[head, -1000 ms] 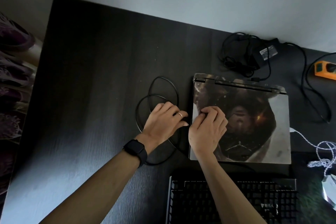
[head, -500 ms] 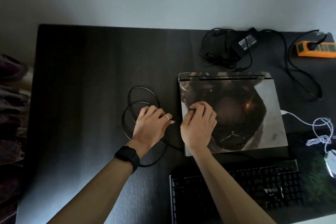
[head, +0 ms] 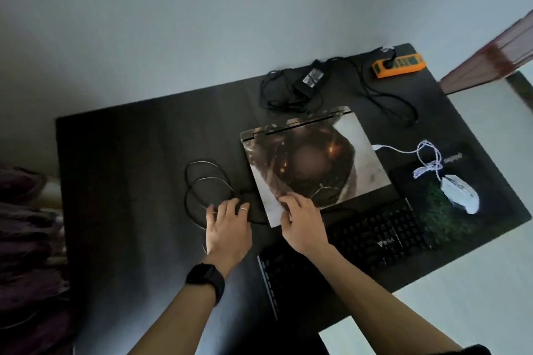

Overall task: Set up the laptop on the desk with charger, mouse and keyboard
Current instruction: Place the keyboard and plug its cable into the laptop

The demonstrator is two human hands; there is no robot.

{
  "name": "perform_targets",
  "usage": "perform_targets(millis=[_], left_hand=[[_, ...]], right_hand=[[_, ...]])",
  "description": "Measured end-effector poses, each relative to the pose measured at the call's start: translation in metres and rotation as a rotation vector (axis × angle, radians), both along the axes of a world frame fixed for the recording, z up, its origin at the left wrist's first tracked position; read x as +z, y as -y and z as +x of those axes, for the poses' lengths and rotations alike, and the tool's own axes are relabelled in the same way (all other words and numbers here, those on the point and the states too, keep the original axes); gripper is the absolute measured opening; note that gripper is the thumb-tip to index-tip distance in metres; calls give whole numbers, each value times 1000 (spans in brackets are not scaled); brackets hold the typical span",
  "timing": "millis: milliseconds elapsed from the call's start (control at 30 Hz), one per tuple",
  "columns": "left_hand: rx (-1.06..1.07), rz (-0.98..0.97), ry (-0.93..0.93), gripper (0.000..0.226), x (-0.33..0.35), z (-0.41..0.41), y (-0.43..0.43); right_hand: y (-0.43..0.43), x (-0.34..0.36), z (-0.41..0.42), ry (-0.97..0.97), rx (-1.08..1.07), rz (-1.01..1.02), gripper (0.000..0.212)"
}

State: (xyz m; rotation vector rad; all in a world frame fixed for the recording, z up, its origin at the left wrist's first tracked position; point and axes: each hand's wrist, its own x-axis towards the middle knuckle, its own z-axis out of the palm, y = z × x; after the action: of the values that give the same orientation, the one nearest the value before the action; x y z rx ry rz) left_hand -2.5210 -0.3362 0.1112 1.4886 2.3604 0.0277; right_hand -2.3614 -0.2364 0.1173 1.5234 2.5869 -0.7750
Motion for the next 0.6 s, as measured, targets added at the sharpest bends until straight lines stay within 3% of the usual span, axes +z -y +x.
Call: perform_targets(millis=[267,600], left_hand=[[-68,-142,194,43,46,61,41],[-69,-138,199,43,82,175,51]], right_hand=[[72,49,101,-191,-314,-109,31],[122,68,241,-303,-384,-155,33]])
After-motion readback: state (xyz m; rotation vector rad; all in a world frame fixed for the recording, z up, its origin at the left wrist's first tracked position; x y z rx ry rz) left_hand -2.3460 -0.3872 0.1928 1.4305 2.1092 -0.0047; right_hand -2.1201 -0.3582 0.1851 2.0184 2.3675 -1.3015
